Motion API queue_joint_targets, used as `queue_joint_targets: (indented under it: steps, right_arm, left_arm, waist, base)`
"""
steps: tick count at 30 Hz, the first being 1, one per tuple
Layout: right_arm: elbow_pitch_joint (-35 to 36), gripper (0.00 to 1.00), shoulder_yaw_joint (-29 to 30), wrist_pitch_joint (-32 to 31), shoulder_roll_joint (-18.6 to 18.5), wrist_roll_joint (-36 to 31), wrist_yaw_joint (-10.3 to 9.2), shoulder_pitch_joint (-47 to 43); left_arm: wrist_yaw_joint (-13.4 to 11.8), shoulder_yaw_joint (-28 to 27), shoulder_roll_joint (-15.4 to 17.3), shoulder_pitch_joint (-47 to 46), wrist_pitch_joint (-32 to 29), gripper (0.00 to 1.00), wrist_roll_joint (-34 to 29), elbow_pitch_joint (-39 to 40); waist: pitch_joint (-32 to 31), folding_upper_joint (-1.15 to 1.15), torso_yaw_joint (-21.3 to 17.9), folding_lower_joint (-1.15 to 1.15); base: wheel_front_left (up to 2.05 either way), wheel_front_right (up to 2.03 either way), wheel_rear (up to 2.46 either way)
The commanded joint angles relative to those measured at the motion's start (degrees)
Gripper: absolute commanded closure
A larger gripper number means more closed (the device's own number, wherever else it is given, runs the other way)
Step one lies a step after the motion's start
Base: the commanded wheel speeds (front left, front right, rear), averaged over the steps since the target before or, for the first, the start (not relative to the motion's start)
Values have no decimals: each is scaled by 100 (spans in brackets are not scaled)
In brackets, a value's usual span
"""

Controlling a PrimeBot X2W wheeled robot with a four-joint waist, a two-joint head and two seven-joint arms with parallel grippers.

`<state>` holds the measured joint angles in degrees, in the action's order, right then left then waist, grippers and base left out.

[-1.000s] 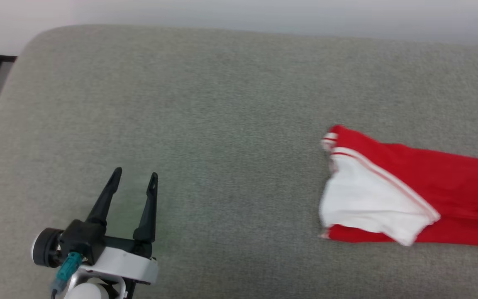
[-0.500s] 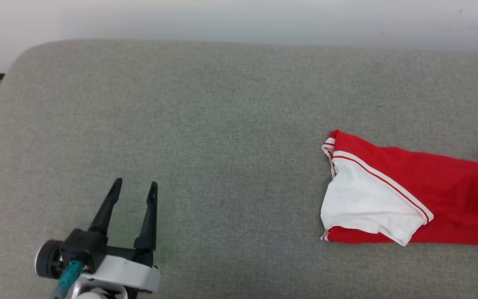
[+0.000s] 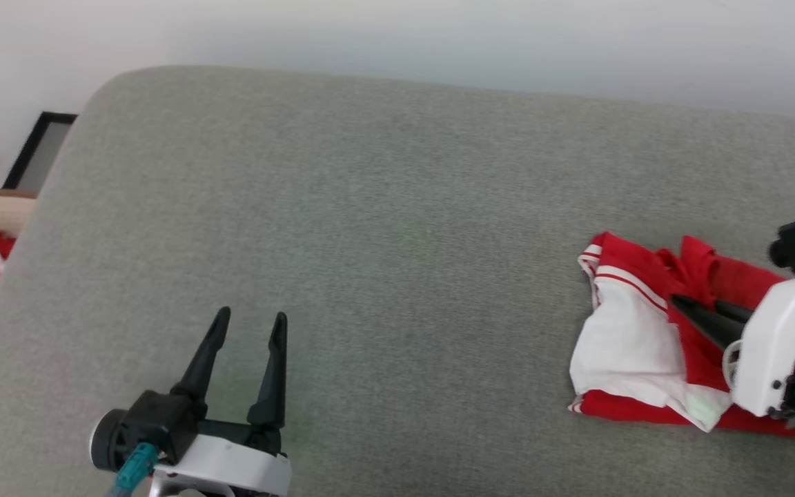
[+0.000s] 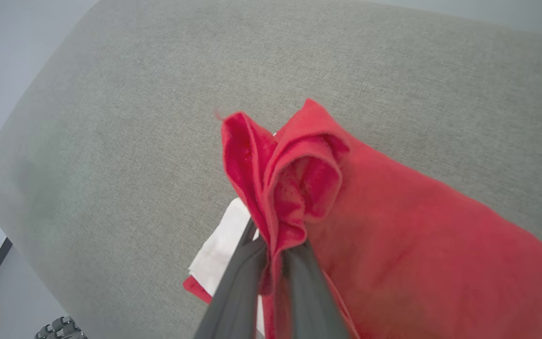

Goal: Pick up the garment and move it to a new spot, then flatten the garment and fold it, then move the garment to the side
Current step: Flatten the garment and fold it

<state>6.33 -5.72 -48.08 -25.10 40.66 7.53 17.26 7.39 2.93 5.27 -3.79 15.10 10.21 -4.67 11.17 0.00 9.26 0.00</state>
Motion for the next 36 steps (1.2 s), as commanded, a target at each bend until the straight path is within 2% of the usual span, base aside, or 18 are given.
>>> queue_joint_targets:
  steps: [1, 7, 13, 14, 15, 16, 27, 33, 36]
  right_arm:
    - [-108, 100, -100, 87, 78, -59, -10, 103]
    - [-669, 100, -424, 300, 142, -124, -10, 239]
    - [-1214, 100, -720, 566, 104, -80, -10, 253]
    - [-1276, 91, -768, 618, 99, -60, -10, 283]
    - [-1323, 60, -823, 670, 86, -48, -10, 303]
    - [-1359, 0, -886, 715, 70, -29, -10, 318]
    - [-1286, 0, -1081, 1465, -152, 507, -10, 561]
    - [-1529, 0, -1279, 2394, -355, 753, -10, 460]
    - [-1801, 0, -1326, 3089, -417, 734, -10, 410]
  left_arm:
    - [13, 26, -7, -16, 2, 0, 42, 21]
    - [13, 125, 1, -67, 2, 0, 91, -17]
    - [13, 160, 17, -106, 1, 0, 99, -79]
    - [13, 152, 22, -119, 2, 0, 103, -85]
    - [13, 144, 27, -125, 2, 0, 118, -91]
    - [13, 133, 40, -123, 2, 0, 140, -98]
    - [13, 45, 197, -91, 2, 0, 228, -167]
    - [13, 63, 229, -45, 1, 0, 315, -287]
    - [13, 4, 212, 4, 1, 0, 356, -402]
  waist:
    - [-10, 0, 156, 0]
    - [53, 0, 338, 0]
    - [98, 0, 342, 0]
    - [100, 0, 319, 0]
    - [94, 0, 291, 0]
    - [81, 0, 257, 0]
    - [-145, 0, -354, 0]
    - [-277, 0, -703, 0]
    - [-379, 0, -842, 0]
  base:
    - [0, 0, 0]
    - [0, 0, 0]
    - [0, 0, 0]
    - [0, 0, 0]
    - [0, 0, 0]
    - [0, 0, 0]
    - [0, 0, 0]
    - [0, 0, 0]
    - [0, 0, 0]
